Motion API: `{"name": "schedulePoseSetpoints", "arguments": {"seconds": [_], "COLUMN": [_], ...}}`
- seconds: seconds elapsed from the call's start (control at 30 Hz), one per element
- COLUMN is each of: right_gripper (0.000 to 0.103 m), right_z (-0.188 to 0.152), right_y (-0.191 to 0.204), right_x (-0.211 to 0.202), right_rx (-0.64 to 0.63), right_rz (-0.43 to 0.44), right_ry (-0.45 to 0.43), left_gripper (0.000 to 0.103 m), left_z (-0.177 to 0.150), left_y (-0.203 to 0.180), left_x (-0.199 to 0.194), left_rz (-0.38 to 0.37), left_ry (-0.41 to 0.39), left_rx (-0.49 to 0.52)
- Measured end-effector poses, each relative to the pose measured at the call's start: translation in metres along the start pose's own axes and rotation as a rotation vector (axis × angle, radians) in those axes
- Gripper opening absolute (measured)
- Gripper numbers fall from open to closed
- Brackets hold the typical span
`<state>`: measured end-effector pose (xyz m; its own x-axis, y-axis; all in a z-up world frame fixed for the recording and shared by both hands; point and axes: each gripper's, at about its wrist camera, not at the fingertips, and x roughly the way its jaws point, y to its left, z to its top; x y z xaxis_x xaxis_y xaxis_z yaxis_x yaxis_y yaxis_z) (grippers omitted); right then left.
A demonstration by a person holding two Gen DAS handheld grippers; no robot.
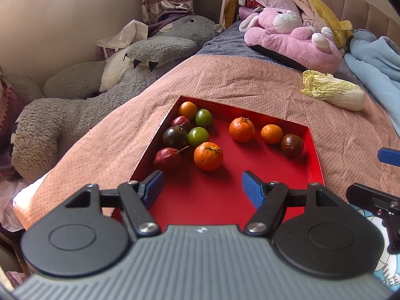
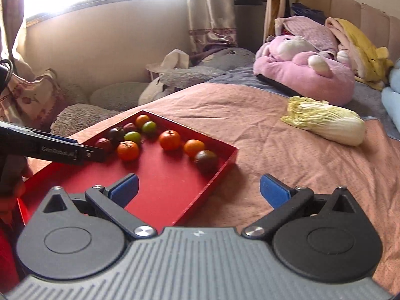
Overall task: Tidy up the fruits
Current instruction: 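Move both tools toward the red tray of fruits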
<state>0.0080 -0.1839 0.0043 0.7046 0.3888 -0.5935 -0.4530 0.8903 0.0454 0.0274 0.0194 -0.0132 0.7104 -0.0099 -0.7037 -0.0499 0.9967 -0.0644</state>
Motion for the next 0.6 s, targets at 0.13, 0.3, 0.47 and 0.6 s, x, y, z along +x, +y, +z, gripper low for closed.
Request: {"name": "schedulePoseSetpoints", "arguments": {"seconds": [0.13, 0.3, 0.47, 0.6], "right_gripper": [0.103, 0.103, 0.094, 0.086], "right_z": [0.012, 0.012, 0.006, 0.006], "right_y": [0.02, 0.024, 0.03, 0.029], "right_x": [0.021, 0.035, 0.046, 0.057], "right_rx": [-0.039, -0.029, -0.068, -0.059], "right_rz": [0.042, 0.059, 0.057, 0.07], "right_ry": [0.022, 0.039, 0.066, 0.086], "left_gripper": [0.072, 0.072, 0.072, 0.072], "left_z": [0.0, -0.001, 0.0, 0.002], "left_y": [0.01, 0.021, 0.03, 0.037], "left_x": [0.0, 0.001, 0.003, 0.004], "left_rz": [0.007, 0.016, 0.015, 0.021], "left_ry": [0.002, 0.006, 0.012, 0.015], "left_rx": [-0.014, -0.028, -0.052, -0.083]}}
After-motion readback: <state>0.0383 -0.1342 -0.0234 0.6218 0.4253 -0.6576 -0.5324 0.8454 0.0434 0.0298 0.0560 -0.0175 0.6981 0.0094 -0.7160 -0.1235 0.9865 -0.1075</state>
